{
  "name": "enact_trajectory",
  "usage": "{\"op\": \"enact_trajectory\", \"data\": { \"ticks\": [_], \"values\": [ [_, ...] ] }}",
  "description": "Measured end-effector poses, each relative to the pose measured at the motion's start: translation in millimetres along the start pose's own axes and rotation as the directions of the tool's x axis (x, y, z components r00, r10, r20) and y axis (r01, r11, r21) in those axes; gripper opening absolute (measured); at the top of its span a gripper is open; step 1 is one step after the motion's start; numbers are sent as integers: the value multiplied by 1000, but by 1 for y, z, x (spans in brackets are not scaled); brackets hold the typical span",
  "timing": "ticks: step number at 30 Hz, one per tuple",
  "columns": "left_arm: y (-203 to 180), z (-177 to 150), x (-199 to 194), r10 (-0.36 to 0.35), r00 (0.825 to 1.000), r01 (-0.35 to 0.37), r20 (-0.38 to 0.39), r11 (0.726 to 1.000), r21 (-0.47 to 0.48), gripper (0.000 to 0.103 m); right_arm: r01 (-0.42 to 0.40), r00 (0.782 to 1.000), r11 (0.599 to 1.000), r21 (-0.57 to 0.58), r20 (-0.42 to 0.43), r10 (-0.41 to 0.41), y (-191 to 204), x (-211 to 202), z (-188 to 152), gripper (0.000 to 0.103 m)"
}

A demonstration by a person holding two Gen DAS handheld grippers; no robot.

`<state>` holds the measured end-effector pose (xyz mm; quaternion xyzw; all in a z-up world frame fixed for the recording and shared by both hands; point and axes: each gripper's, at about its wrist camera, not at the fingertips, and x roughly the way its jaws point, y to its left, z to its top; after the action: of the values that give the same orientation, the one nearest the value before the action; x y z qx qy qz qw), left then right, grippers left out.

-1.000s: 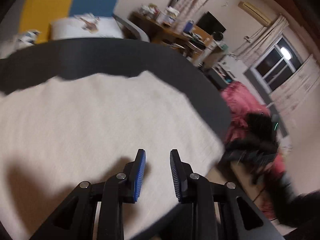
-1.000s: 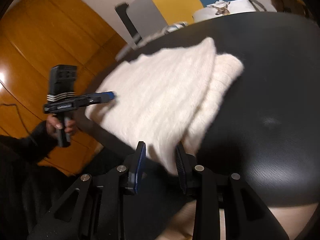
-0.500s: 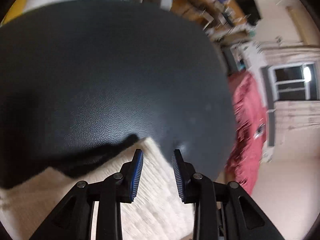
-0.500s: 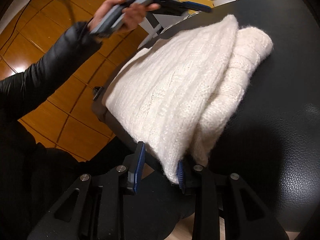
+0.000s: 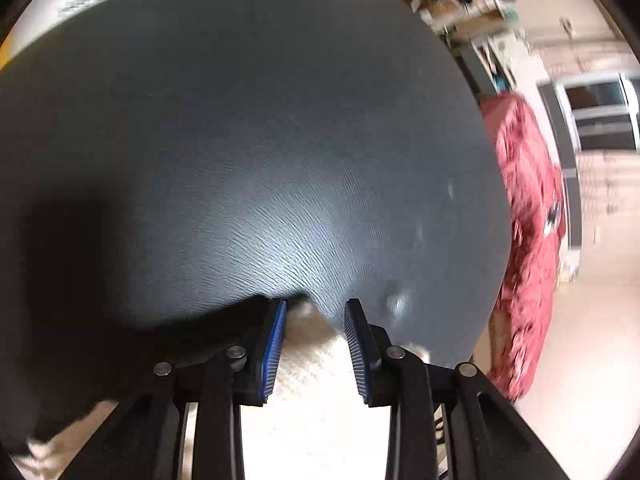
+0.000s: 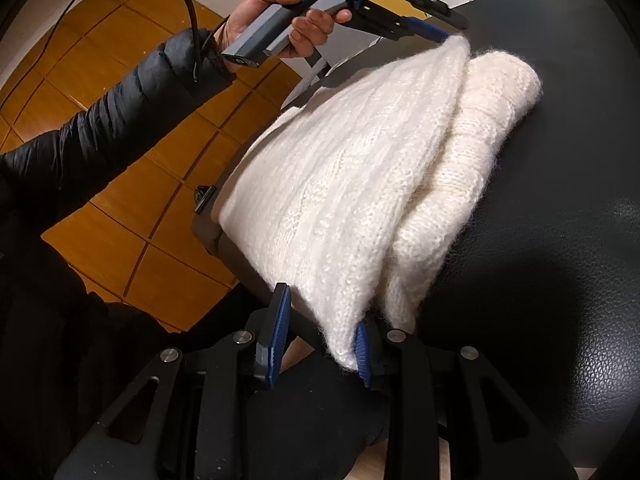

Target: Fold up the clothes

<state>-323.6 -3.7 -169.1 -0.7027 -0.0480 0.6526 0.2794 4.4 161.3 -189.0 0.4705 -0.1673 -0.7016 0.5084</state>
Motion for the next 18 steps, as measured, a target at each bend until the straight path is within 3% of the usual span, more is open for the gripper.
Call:
{"op": "enact_trajectory", "data": {
  "ticks": [1, 2, 6, 8, 10, 14, 18],
  "values": [
    [-6, -3, -3, 32, 999, -34, 27, 998, 47, 9, -4, 1000, 1000, 8, 0, 4, -2, -2, 2, 32],
    [-12, -8, -7, 60, 996, -65, 60, 993, 97, 6, -5, 1000, 1000, 17, 1, 5, -5, -4, 4, 32],
    [-20, -34, -53, 24, 975, -62, 220, 984, 166, 4, -8, 1000, 1000, 14, 0, 8, 5, -4, 4, 44],
    [-22, -51, -82, -14, 954, -42, 298, 982, 183, 4, -9, 1000, 1000, 12, -1, 9, 10, -4, 4, 62],
    [-29, -68, -107, -52, 935, -25, 350, 977, 212, 4, 15, 1000, 1000, -17, -8, -15, 19, -3, 5, 72],
    [-44, -101, -157, -129, 889, 3, 439, 961, 275, 4, 89, 996, 995, -51, -26, -90, 32, -8, 6, 76],
    [-62, -115, -184, -199, 859, 36, 472, 942, 333, 4, 155, 988, 988, -25, -4, -155, 31, -22, 9, 76]
  ]
}}
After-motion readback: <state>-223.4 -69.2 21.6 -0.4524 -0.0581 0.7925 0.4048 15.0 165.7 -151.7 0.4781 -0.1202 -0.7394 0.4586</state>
